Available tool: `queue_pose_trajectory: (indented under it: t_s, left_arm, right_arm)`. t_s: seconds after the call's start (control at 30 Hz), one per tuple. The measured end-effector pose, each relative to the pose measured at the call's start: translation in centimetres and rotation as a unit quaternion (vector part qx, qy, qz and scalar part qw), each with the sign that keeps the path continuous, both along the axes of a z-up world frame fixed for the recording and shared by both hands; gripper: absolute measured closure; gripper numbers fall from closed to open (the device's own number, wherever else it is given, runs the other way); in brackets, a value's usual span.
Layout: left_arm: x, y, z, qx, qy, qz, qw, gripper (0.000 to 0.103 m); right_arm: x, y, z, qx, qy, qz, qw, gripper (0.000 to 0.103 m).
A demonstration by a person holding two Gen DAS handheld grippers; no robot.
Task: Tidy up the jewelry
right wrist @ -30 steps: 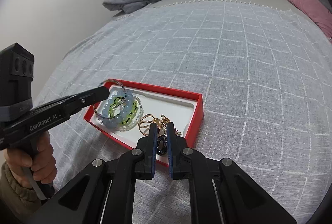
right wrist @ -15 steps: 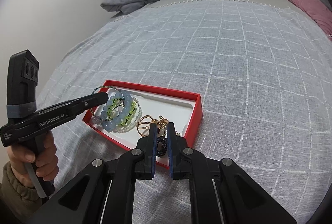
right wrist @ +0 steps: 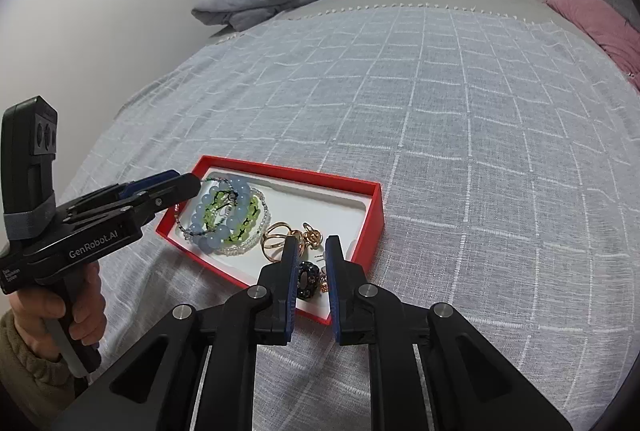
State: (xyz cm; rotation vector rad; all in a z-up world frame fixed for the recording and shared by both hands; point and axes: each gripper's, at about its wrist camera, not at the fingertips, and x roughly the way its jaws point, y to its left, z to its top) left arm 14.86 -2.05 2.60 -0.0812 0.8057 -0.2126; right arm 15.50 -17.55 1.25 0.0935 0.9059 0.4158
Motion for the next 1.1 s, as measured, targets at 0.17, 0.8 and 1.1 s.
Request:
queue_pose_trajectory:
  t_s: [0.17,0.8,1.1]
  left_arm:
    - [-1.4,-0.7,0.6,0.048,-0.029,0.019,0.9982,0.044]
    - [-8.0,0.7,2.8,0.055,-0.055,0.019,0.9968,0.010]
    - [-12.8,-2.1,1.0,0.108,-0.040,0.006,0.9934,0.004]
  right_arm:
    - [-1.3,0.5,0.7,0.000,-0.012,0.007,1.000,0.081]
    - [-7.3,0.6,3.6,0.006,-0.058,0.022,0.998,0.044]
    - [-12.4,0.5,4.1,-0.030,-0.101,0.013,0.994,0.025]
